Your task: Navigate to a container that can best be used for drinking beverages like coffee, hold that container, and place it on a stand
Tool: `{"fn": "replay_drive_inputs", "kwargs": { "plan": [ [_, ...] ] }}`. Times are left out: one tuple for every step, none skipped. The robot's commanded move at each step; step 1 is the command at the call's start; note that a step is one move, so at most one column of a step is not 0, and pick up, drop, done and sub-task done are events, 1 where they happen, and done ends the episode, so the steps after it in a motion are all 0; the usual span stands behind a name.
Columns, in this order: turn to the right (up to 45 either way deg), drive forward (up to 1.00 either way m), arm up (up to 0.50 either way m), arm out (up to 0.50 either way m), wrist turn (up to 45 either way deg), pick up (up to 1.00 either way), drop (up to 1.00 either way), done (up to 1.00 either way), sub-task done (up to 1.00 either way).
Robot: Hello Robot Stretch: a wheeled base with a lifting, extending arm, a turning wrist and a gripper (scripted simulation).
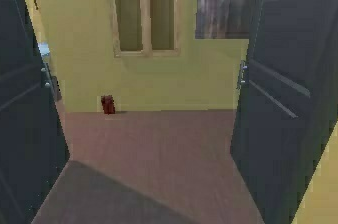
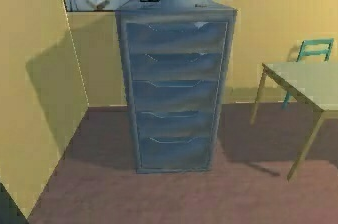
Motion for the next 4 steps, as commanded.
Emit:
{"fn": "replay_drive_inputs", "kwargs": {
  "plan": [
    [0.0, 0.45, 0.0, 0.0, 0.0, 0.0, 0.0, 0.0, 0.0],
    [-21.0, 0.0, 0.0, 0.0, 0.0, 0.0, 0.0, 0.0, 0.0],
    [0.0, 1.0, 0.0, 0.0, 0.0, 0.0, 0.0, 0.0, 0.0],
    [0.0, 0.9, 0.0, 0.0, 0.0, 0.0, 0.0, 0.0, 0.0]
  ]
}}
